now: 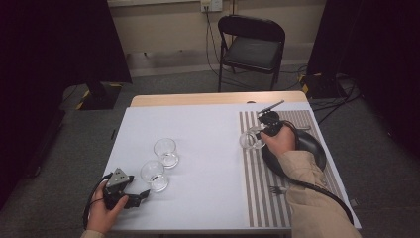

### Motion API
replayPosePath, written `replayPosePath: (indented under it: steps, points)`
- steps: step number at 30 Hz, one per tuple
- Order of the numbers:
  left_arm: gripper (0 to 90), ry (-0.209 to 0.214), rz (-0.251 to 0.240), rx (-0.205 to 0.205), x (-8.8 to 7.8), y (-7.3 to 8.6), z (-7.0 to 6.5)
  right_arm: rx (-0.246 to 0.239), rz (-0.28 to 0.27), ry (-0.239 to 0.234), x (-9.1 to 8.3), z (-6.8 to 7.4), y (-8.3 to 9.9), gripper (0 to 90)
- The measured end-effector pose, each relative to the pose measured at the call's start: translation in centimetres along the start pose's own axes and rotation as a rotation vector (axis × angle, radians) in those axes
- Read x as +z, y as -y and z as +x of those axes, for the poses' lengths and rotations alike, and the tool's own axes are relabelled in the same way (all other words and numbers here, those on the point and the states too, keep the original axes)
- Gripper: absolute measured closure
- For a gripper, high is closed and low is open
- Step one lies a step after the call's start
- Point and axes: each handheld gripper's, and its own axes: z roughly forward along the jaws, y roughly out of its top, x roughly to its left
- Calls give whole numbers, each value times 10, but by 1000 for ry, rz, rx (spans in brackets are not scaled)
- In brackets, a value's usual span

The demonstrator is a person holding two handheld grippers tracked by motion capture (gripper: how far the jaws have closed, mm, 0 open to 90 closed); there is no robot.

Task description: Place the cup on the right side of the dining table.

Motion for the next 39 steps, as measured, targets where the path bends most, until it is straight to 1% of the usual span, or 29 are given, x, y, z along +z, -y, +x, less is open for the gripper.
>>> replayPosePath:
  steps: [1,5,8,13,14,16,17,18,22,25,29,31,32,34,36,38,39]
  points:
    - [137,1,0,-1,0,0,0,8,4,2,-1,0,0,851]
    - [138,0,0,0,0,0,0,4,-4,12,-1,-2,2,851]
    - [137,1,1,-1,0,0,0,10,-5,17,-2,-2,2,850]
    - [138,0,0,0,0,0,0,-9,-20,49,-1,3,3,848]
    - [137,0,0,0,0,0,0,-20,-24,52,-1,4,2,847]
    - [138,0,0,0,0,0,0,-13,-23,55,-1,5,2,845]
    - [137,0,0,0,0,0,0,-18,-28,54,-2,5,2,845]
    - [137,0,0,0,0,0,0,-9,-31,54,-2,5,2,845]
    - [137,0,0,0,0,0,0,2,-44,53,-3,4,3,833]
    - [137,0,0,0,0,0,0,4,-56,53,-3,5,3,797]
    - [138,0,0,3,0,0,0,-4,-68,61,-3,6,2,780]
    - [138,0,0,0,0,0,0,-2,-77,54,-2,7,1,713]
    - [137,0,0,0,0,0,0,-4,-87,55,-2,7,1,713]
    - [137,0,0,0,0,0,0,0,-87,56,-2,8,0,706]
    - [137,0,0,0,0,0,0,3,-97,56,-3,9,-2,684]
    - [137,0,0,0,0,0,0,-3,-110,52,-3,10,-3,632]
    - [137,0,0,0,0,0,0,-6,-129,53,-4,10,-4,629]
